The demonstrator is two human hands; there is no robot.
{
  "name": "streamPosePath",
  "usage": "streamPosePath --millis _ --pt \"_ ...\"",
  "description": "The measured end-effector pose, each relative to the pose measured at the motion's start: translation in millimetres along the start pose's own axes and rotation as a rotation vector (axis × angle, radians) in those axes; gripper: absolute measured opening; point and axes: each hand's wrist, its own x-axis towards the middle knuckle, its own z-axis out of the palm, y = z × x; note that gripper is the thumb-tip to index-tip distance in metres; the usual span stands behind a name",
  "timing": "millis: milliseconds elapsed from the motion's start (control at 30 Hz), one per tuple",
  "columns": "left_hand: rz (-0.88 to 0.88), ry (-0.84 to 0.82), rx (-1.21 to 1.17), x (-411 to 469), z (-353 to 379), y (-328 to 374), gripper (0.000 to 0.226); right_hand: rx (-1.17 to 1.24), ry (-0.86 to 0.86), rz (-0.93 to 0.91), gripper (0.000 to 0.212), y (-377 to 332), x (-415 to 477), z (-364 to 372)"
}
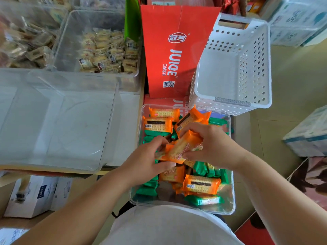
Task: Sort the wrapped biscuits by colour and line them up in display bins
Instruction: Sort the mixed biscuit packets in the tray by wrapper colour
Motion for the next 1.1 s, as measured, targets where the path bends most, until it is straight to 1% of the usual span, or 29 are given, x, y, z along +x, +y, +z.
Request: streamPosePath --millis 100,167,233,300,367,433,500,533,633,733,800,900,1000,1100 --pt "-0.019 0.109 -0.187 -7.1 -5.8 3.6 0.034 0.147 0.089 0.078 0.054 -4.0 4.7 6.7" --pt "-0.057 0.191 -0.26 -13.0 -10.3 4.1 0.037 0.227 0.092 0.126 0.051 -5.3 10.6 17.2" --pt "-0.111 0.249 -0.177 -17.1 -14.3 0.3 0.043 0.196 -0.001 0.181 0.045 -2.7 19.7 28.7" --pt "-0.148 0.294 -0.052 -20.1 -17.3 -6.7 0.049 0.101 -0.164 0.244 0.04 0.8 32.7 43.3" --pt "-0.15 0.278 0.119 -21.8 -17.1 -14.0 0.051 0.033 -0.297 0.26 0.045 0.2 46.1 63.3" --pt "-0.104 0.239 0.293 -23.6 -13.5 -17.5 0.049 0.005 -0.325 0.231 0.059 -1.7 56.3 83.7" --pt "-0.006 0.221 0.429 -23.0 -11.2 -20.7 0.044 -0.03 -0.283 0.192 0.067 -2.6 60.9 96.5" --pt "0.025 0.209 0.461 -22.4 -10.0 -22.4 0.044 -0.05 -0.261 0.177 0.068 -1.5 60.8 99.0" --pt "0.038 0.154 0.469 -21.9 -6.3 -27.6 0.044 -0.078 -0.223 0.186 0.062 6.6 55.8 97.2" --pt "0.061 0.178 0.568 -21.1 -2.2 -33.1 0.041 -0.009 -0.182 0.217 0.051 14.9 50.3 92.7" --pt "0.085 0.2 0.658 -20.7 -1.2 -36.0 0.037 0.023 -0.161 0.238 0.049 19.0 47.4 91.1" --pt "0.141 0.219 0.74 -22.0 -1.2 -40.8 0.033 0.149 -0.111 0.314 0.047 22.3 41.9 90.7" --pt "0.108 0.263 0.761 -23.4 -5.4 -44.1 0.042 0.181 -0.007 0.328 0.048 22.3 43.2 90.3" --pt "0.044 0.275 0.766 -24.2 -9.3 -45.0 0.047 0.207 0.063 0.316 0.059 17.4 51.1 87.8"
